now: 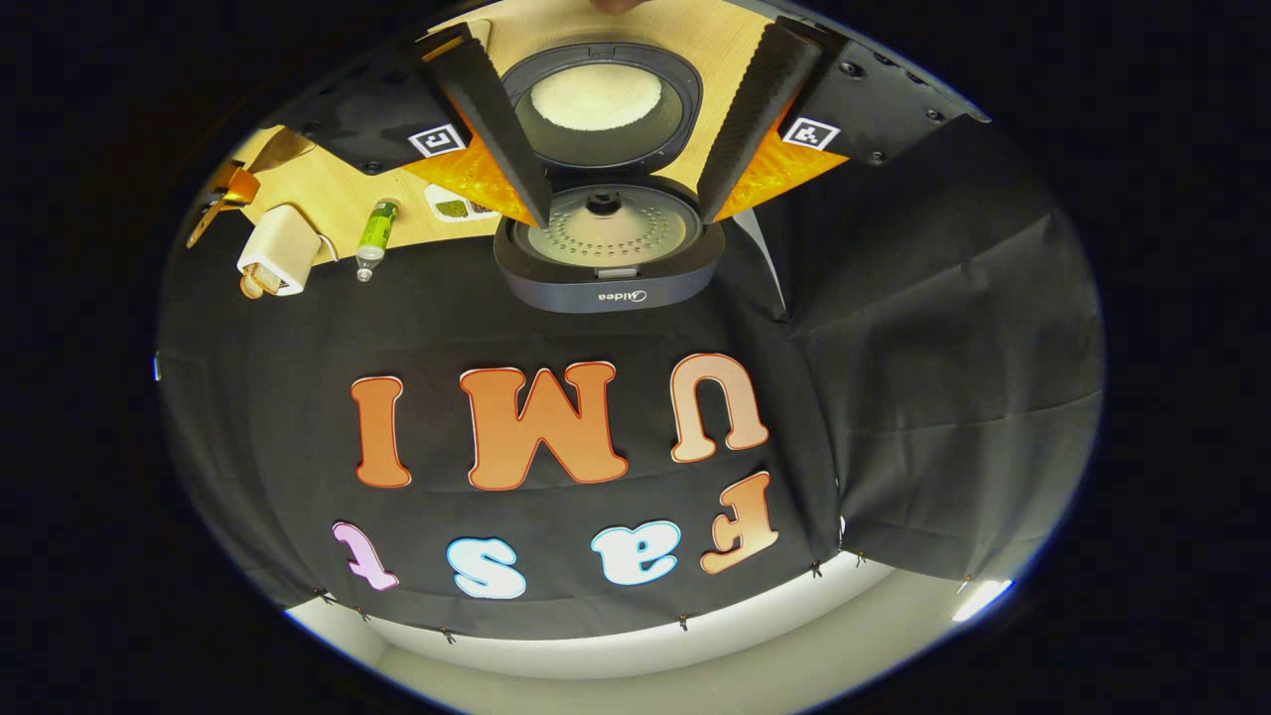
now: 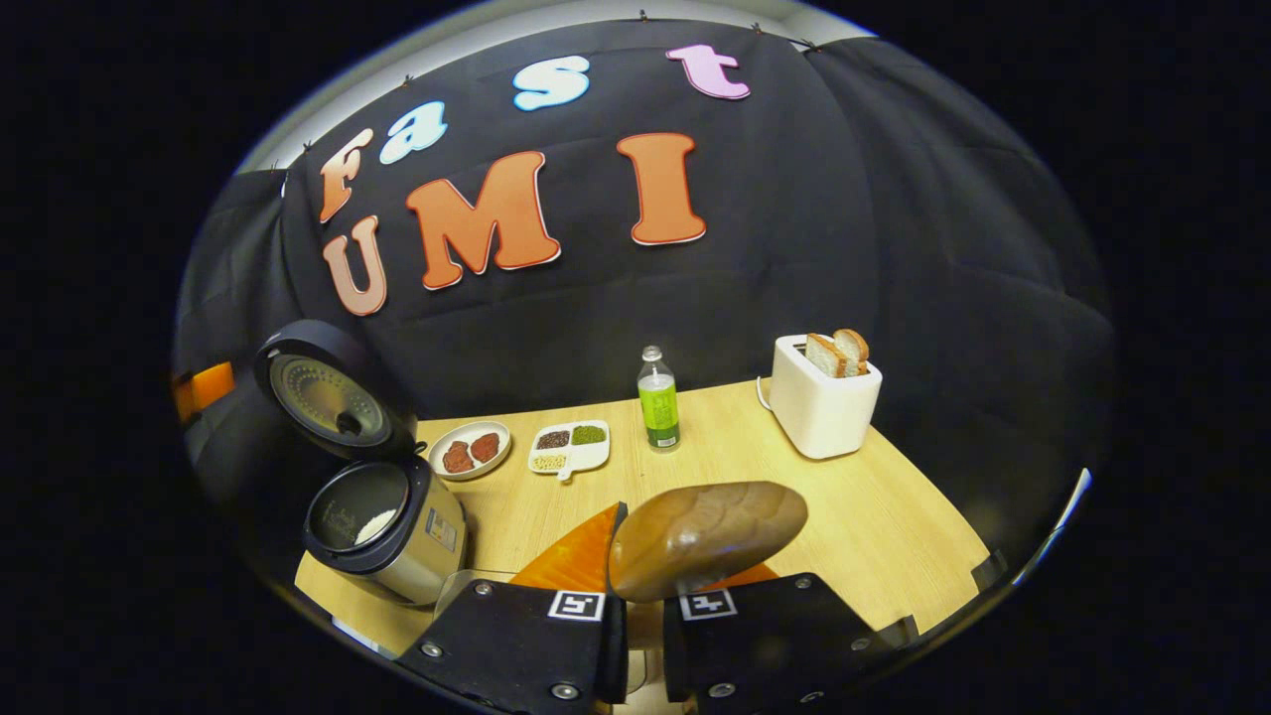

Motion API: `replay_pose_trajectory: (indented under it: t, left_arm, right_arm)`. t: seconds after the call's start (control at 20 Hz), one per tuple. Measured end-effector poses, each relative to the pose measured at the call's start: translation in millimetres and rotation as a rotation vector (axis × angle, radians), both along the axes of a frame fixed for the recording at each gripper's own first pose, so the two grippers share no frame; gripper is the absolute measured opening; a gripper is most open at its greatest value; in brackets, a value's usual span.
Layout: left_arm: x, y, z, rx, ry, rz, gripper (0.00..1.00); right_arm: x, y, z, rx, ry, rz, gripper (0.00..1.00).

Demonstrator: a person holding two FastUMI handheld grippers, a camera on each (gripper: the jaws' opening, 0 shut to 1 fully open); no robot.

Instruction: Close the left gripper, press the button to open the rice cooker; take a wooden spoon from the chopstick holder with the right hand, scoop a spoonful of rice and pour it into the rice cooker, then put the wooden spoon back into the chopstick holder.

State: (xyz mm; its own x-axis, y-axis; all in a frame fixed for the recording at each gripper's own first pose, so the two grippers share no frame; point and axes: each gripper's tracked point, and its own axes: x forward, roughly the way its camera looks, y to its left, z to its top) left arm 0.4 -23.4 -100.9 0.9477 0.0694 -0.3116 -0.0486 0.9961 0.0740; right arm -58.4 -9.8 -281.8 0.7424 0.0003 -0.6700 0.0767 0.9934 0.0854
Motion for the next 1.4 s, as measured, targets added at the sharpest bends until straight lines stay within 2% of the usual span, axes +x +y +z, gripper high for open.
replay_pose_trajectory:
  t: [0.35,0.55,0.6,0.65,0.85,1.0,1.25,1.4]
  left_arm:
    - [2.5,21.5,-12.4,-0.007,0.021,-0.016,1.00]
    - [5.6,37.1,-16.6,0.000,0.026,-0.019,1.00]
    - [6.6,39.2,-17.7,0.001,0.030,-0.022,1.00]
    - [7.6,42.4,-19.1,0.006,0.032,-0.025,1.00]
    - [12.7,51.1,-20.3,0.025,0.028,-0.036,1.00]
    - [19.1,54.0,-23.1,0.037,0.028,-0.048,1.00]
    - [27.5,52.4,-33.0,0.034,0.057,-0.064,1.00]
    - [30.4,48.5,-36.3,0.024,0.066,-0.067,1.00]
  right_arm:
    - [-14.9,33.8,-35.7,-0.052,0.064,0.062,0.13]
    - [-18.6,38.8,-63.0,-0.150,0.090,0.089,0.13]
    - [-20.1,41.7,-68.8,-0.171,0.094,0.096,0.09]
    - [-20.7,44.3,-74.0,-0.192,0.097,0.101,0.13]
    - [-26.9,49.4,-96.5,-0.263,0.116,0.122,0.13]
    - [-37.1,47.8,-108.5,-0.277,0.126,0.106,0.13]
    - [-40.9,54.7,-114.2,-0.315,0.075,0.118,0.14]
    - [-42.2,57.1,-119.1,-0.283,0.067,0.097,0.13]
